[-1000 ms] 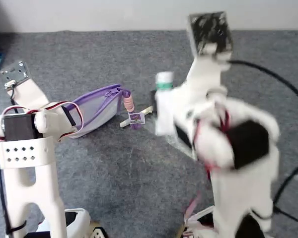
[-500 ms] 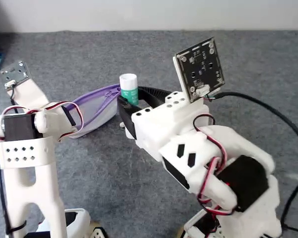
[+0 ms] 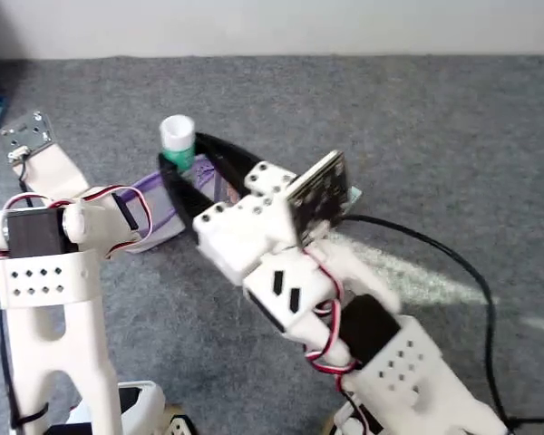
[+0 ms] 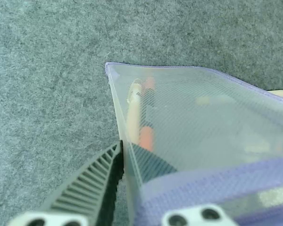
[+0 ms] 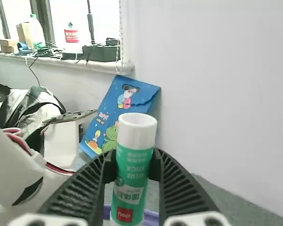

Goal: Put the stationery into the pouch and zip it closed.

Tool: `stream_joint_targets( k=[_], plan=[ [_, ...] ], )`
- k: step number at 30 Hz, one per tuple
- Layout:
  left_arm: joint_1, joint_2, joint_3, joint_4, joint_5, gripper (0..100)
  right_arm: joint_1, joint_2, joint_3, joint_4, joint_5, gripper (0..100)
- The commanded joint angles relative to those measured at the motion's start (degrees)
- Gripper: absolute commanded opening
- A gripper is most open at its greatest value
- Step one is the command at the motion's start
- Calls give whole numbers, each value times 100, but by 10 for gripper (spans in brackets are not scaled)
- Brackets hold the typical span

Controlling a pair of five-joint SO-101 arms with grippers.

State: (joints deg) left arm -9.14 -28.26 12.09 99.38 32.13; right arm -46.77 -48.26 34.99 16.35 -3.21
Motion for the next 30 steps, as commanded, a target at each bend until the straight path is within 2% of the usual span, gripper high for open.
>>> stream_joint_targets(
  k=[1, 7, 12, 14, 19, 21, 25, 27, 30],
  plan=[
    [-18, 132, -66, 9, 70, 12, -92, 251, 132, -998, 167, 8],
    [-18, 132, -66, 9, 70, 12, -110, 919, 466, -1798, 316, 8],
    [-26, 132, -66, 9, 79, 12, -92, 1042, 976, -1815, 334, 9],
    [-26, 132, -66, 9, 79, 12, -92, 1042, 1125, -1692, 554, 18],
    [-26, 132, -66, 9, 79, 12, -66, 963, 1011, -1288, 695, 196],
    [-26, 132, -66, 9, 79, 12, -66, 804, 818, -963, 668, 236],
    [-26, 132, -57, 9, 79, 12, -13, 418, 501, -391, 659, 197],
    [-26, 132, -57, 9, 79, 12, 224, 163, 440, -110, 615, 162],
    [-18, 132, -57, 9, 79, 12, 752, -198, 431, 523, 149, 110]
  ],
)
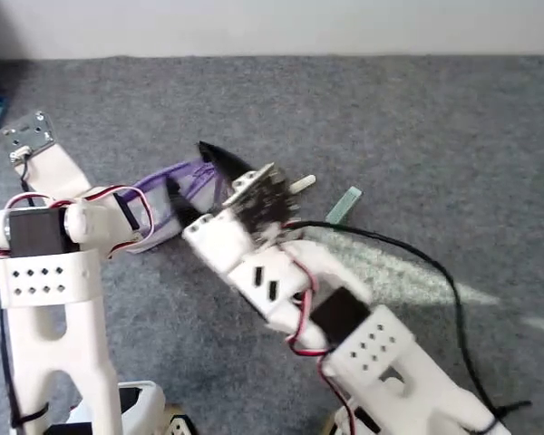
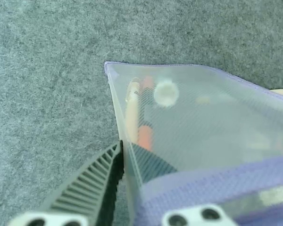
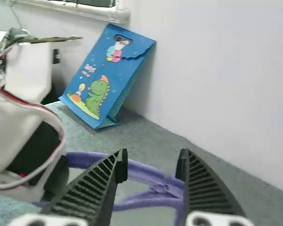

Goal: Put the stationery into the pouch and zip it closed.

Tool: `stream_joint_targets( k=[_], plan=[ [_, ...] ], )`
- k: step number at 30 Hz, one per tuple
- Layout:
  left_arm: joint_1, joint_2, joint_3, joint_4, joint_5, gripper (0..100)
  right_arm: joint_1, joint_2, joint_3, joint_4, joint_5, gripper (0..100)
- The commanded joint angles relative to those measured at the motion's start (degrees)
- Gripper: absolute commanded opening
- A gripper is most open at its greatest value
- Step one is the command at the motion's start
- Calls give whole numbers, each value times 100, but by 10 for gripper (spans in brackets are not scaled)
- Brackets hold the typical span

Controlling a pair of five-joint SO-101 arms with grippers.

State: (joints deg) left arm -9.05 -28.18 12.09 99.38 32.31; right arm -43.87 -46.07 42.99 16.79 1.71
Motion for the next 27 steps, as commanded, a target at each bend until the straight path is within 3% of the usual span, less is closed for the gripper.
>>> stream_joint_targets(
  k=[1, 6, 11, 15, 18, 27],
  plan=[
    [-26, 123, -57, 9, 62, 12, 708, -497, -369, 690, -571, 95],
    [-26, 123, -57, 9, 62, 12, 2202, -409, -360, 1666, -1503, 65],
    [-9, 123, -57, -9, 53, 12, 3090, 673, -360, 2202, -1793, 65],
    [0, 123, -57, -62, 53, 12, 3477, 1877, -580, 2290, -1855, 65],
    [0, 123, -57, -62, 53, 12, 3662, 2844, -1319, 2730, -2365, 66],
    [-9, 114, -57, -62, 53, 12, 3688, 5974, -5002, 5218, -2787, 66]
  ],
)
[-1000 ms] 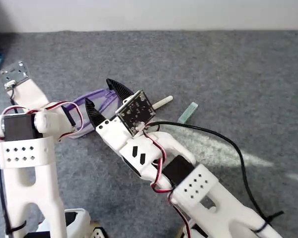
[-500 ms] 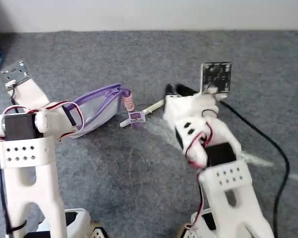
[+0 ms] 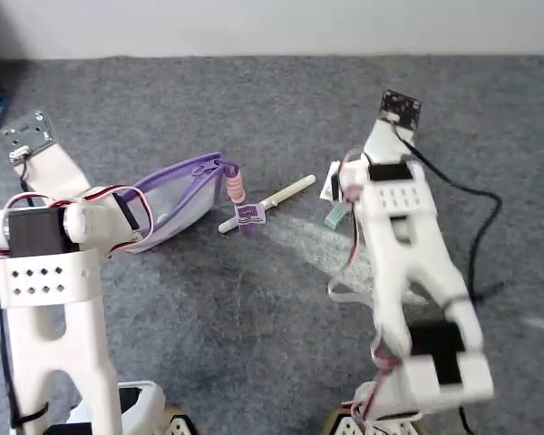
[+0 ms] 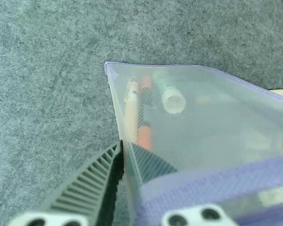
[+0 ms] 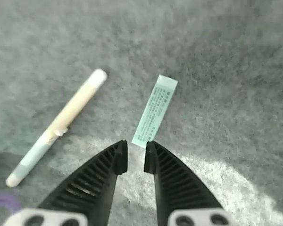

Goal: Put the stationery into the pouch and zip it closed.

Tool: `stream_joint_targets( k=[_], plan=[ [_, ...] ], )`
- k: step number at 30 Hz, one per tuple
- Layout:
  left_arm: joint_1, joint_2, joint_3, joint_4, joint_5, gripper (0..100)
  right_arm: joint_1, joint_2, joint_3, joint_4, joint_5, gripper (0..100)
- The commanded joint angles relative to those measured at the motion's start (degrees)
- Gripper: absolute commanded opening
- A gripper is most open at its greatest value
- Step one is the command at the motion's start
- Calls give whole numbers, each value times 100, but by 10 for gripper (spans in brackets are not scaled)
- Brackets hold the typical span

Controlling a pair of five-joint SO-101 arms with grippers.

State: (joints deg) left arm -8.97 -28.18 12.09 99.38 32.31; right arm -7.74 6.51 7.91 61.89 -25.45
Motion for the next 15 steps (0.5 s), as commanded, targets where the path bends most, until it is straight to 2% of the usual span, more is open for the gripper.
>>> stream_joint_targets(
  k=[1, 5, 10, 15],
  plan=[
    [-26, 114, -57, -62, 53, 12, 75, 1015, -1960, 963, -70, 66],
    [-9, 97, -57, -44, 53, 12, 75, 2211, -3657, 1815, -44, 87],
    [-26, 88, -57, -44, 53, 12, 66, 3521, -5582, 2835, -35, 195],
    [-35, 79, -57, -35, 53, 12, 84, 4708, -7191, 3143, -35, 209]
  ],
)
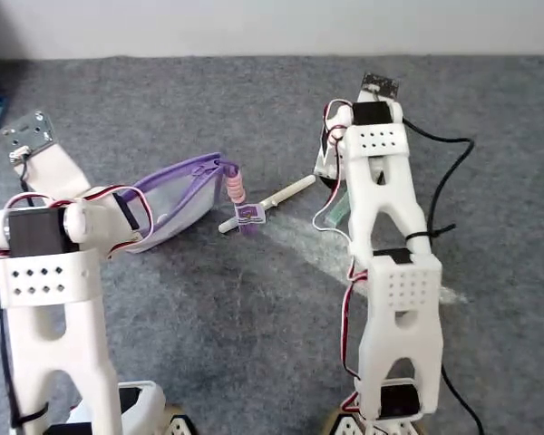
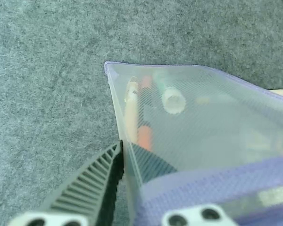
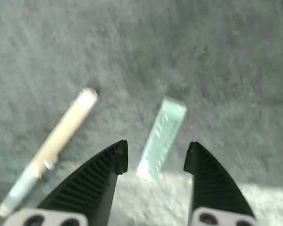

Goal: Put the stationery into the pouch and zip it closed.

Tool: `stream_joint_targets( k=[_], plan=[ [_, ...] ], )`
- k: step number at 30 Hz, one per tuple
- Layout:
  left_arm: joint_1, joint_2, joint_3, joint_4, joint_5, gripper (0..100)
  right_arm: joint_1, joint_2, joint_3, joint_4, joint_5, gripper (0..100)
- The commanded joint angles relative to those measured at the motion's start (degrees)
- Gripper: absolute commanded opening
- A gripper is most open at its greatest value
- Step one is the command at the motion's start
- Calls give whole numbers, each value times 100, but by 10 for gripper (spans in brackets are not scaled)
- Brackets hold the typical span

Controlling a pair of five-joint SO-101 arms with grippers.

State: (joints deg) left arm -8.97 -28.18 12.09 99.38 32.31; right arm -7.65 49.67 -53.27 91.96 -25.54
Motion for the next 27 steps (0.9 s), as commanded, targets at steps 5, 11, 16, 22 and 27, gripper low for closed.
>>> stream_joint_targets(
  k=[5, 11, 16, 22, 27],
  plan=[
    [-26, 79, -57, -35, 53, 12, 110, 1411, -2233, 163, -26, 209],
    [-26, 79, -57, -26, 53, 12, 268, 2193, -2760, 171, 167, 209],
    [-18, 79, -57, -26, 53, 12, 365, 2237, -2778, 497, 176, 209],
    [-18, 97, -57, -26, 53, 12, 382, 2193, -3007, 1051, 193, 209],
    [-18, 79, -57, -26, 53, 12, 435, 1903, -3024, 1086, 809, 209]
  ],
)
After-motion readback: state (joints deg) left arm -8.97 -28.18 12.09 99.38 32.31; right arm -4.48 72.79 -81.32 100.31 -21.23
